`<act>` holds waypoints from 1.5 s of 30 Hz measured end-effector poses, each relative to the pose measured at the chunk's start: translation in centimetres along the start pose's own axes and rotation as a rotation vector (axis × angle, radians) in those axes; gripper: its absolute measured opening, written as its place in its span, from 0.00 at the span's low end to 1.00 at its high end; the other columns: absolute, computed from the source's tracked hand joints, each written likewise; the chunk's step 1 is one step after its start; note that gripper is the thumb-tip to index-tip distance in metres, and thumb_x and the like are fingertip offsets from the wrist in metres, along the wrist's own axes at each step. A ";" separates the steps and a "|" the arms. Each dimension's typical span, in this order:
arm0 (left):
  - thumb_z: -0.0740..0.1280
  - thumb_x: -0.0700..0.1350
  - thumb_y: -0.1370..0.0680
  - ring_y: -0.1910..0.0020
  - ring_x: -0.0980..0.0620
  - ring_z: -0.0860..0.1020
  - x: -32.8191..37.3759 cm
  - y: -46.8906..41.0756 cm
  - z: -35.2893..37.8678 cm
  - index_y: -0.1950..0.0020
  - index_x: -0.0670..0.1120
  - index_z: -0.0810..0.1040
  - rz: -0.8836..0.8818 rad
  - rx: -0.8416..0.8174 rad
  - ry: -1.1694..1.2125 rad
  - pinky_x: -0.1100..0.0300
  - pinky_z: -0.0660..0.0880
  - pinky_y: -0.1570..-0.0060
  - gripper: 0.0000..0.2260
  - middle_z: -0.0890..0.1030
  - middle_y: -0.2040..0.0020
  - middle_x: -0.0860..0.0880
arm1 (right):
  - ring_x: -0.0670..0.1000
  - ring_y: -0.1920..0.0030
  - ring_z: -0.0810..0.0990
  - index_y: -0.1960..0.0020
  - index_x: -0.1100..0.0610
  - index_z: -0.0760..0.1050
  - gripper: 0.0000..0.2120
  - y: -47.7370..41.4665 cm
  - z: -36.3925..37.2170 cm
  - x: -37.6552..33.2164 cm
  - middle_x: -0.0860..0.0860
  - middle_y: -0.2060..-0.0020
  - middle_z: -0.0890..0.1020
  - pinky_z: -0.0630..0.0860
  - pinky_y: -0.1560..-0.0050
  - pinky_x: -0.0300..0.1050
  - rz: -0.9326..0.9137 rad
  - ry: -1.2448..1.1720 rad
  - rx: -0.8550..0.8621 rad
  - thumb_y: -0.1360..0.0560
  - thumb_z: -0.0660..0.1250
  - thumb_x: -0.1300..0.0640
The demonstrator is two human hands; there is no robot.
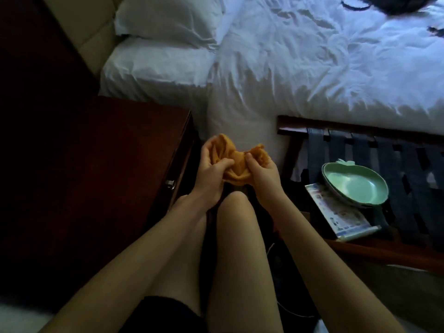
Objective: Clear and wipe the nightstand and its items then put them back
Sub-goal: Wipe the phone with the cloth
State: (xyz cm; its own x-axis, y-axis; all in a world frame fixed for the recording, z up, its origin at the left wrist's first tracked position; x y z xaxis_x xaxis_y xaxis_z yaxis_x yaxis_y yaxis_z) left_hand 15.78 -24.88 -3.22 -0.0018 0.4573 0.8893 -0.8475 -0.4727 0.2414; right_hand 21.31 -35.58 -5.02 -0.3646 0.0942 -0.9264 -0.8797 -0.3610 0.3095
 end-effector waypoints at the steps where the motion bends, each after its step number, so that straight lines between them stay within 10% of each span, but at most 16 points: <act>1: 0.60 0.31 0.24 0.48 0.51 0.77 0.4 0.4 -1.3 0.36 0.49 0.66 -0.027 0.039 0.039 0.59 0.78 0.54 0.20 0.75 0.43 0.47 | 0.51 0.61 0.80 0.55 0.57 0.73 0.04 0.1 1.2 0.0 0.54 0.61 0.79 0.79 0.57 0.45 -0.002 0.008 0.003 0.22 0.62 0.61; 5: 0.61 0.37 0.22 0.57 0.51 0.80 1.8 3.0 -6.2 0.44 0.47 0.71 -0.105 0.166 0.136 0.59 0.79 0.61 0.09 0.78 0.51 0.45 | 0.52 0.58 0.80 0.49 0.59 0.70 0.04 1.3 6.9 0.5 0.54 0.59 0.79 0.78 0.51 0.51 0.046 0.061 -0.065 0.22 0.62 0.58; 12: 0.58 0.37 0.21 0.53 0.51 0.82 5.3 9.4 -15.1 0.46 0.52 0.76 0.013 0.239 0.200 0.58 0.79 0.59 0.12 0.84 0.52 0.49 | 0.51 0.50 0.82 0.46 0.49 0.75 0.12 8.2 18.0 5.8 0.53 0.50 0.82 0.79 0.50 0.46 0.192 0.315 -0.720 0.28 0.70 0.52; 21: 0.66 0.45 0.24 0.48 0.50 0.80 7.6 19.3 -27.1 0.40 0.51 0.73 0.060 0.525 0.055 0.54 0.79 0.53 0.13 0.80 0.46 0.48 | 0.42 0.60 0.82 0.56 0.46 0.77 0.03 16.3 28.7 9.7 0.45 0.62 0.84 0.77 0.60 0.34 -0.038 0.346 -0.817 0.25 0.67 0.55; 28: 0.65 0.47 0.23 0.51 0.48 0.82 11.4 29.9 -37.2 0.46 0.52 0.76 0.252 0.888 0.115 0.50 0.79 0.55 0.06 0.81 0.49 0.46 | 0.52 0.52 0.82 0.43 0.57 0.72 0.15 26.6 38.8 14.3 0.53 0.54 0.81 0.79 0.51 0.44 0.152 0.159 -1.160 0.27 0.69 0.56; 37: 0.63 0.40 0.23 0.40 0.58 0.70 19.3 47.3 -48.2 0.33 0.52 0.70 0.431 1.564 -0.968 0.64 0.68 0.43 0.19 0.71 0.37 0.55 | 0.48 0.52 0.76 0.33 0.54 0.67 0.23 34.9 45.4 20.9 0.49 0.51 0.75 0.74 0.54 0.40 -0.091 0.650 -1.317 0.26 0.69 0.54; 41: 0.61 0.36 0.23 0.34 0.43 0.67 17.3 46.3 -53.9 0.33 0.44 0.72 0.101 1.342 -1.266 0.54 0.62 0.34 0.18 0.72 0.34 0.42 | 0.53 0.33 0.66 0.29 0.53 0.63 0.26 35.6 46.1 22.7 0.52 0.35 0.70 0.64 0.35 0.50 -0.590 1.009 -1.311 0.25 0.65 0.50; 45: 0.58 0.40 0.21 0.26 0.48 0.52 13.2 45.3 -55.2 0.32 0.48 0.71 -0.020 1.252 -1.189 0.54 0.49 0.29 0.17 0.63 0.27 0.48 | 0.52 0.26 0.50 0.25 0.52 0.52 0.30 35.4 45.7 25.7 0.52 0.25 0.55 0.48 0.29 0.51 -0.688 1.221 -1.299 0.22 0.57 0.44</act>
State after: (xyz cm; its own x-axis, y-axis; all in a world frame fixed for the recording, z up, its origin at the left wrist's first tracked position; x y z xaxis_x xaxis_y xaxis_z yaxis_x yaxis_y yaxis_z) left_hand -51.93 1.35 -1.95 0.8534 -0.0204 0.5208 0.0535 -0.9905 -0.1265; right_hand -33.13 -3.55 -8.08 0.7891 0.1021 -0.6057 0.1910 -0.9780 0.0840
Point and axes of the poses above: each hand's wrist, its own y-axis away from the middle knuckle, its own z-axis out of the palm, x = y × z, the point moved 8 cm from there along -y, towards the middle knuckle
